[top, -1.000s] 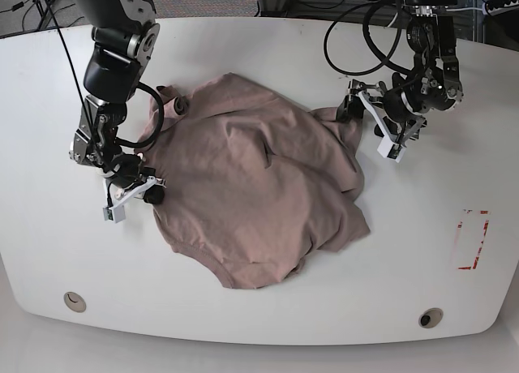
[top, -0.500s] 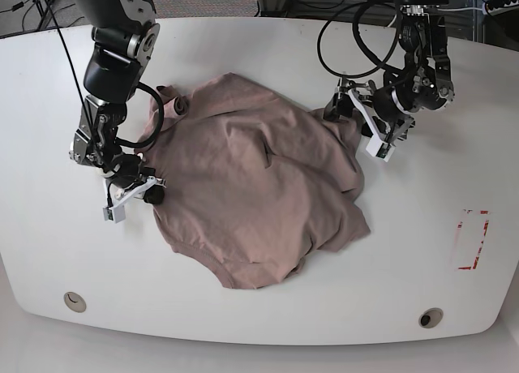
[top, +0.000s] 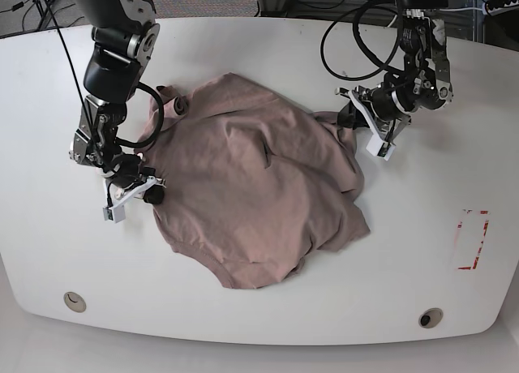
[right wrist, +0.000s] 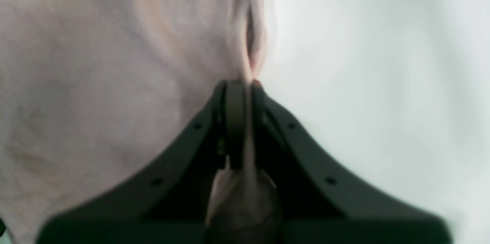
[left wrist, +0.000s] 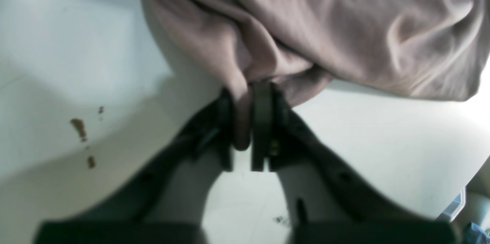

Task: Fold the T-shirt properly
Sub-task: 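Close the left gripper on the shirt edge fabric, then close the right gripper on the shirt and lift both grippers apart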

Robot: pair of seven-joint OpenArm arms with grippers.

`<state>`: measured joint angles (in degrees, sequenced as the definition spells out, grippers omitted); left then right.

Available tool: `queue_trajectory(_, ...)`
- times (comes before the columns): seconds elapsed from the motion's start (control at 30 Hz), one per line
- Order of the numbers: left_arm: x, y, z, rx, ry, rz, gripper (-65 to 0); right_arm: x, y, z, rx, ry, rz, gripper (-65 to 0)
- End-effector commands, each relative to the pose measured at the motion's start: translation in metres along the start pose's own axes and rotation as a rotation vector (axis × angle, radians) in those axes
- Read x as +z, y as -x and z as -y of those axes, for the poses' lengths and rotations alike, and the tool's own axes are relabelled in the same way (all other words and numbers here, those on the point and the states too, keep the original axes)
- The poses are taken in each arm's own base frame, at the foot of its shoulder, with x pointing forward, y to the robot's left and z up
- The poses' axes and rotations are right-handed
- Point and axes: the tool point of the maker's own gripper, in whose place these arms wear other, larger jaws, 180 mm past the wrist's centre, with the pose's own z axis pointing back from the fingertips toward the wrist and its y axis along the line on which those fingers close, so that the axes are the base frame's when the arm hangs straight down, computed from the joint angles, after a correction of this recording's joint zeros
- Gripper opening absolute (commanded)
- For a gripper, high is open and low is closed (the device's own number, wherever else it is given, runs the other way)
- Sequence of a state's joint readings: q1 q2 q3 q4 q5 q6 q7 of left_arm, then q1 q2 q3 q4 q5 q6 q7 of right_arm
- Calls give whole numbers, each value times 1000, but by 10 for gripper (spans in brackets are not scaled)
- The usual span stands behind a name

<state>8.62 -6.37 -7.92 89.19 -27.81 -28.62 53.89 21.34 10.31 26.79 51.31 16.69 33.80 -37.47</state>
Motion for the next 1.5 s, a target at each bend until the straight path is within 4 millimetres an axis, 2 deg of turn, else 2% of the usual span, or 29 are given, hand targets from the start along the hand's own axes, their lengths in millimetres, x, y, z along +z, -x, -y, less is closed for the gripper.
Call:
queue_trajectory(0.0,-2,9,-7,-8,-24,-57,-650,3,-12,3,30,11,8,-644)
queue_trajectory(0.2,1,4,-8,-12,-28,-40,-650,8,-21,2,55,17,31,-644)
queue_trajectory(0.37,9,-12,-3,-51,-36,5,-650,16,-22,3,81,32,34,-644)
queue_trajectory(0.53,23,-33,3,-105,-53,69,-650,24,-30,0,119,43,30,-644)
queue_trajectory(0.7,46,-51,-1,-131,-100,137,-650,34,-37,-2,159,60,29,-644)
queue_trajectory(0.87,63,-66,-4,-156,-136,193,-650,47,-53,-8,214,77,60,-644)
queue_trajectory(1.13,92,-81,-24,-216,-216,209,-650,69,-80,-25,299,103,106,-644)
queue_trajectory(1.27,111,-82,-44,-251,-279,178,-650,80,-92,-32,340,120,120,-644)
queue_trajectory(1.47,137,-92,-73,-237,-375,191,-650,84,-107,-38,356,121,149,-644)
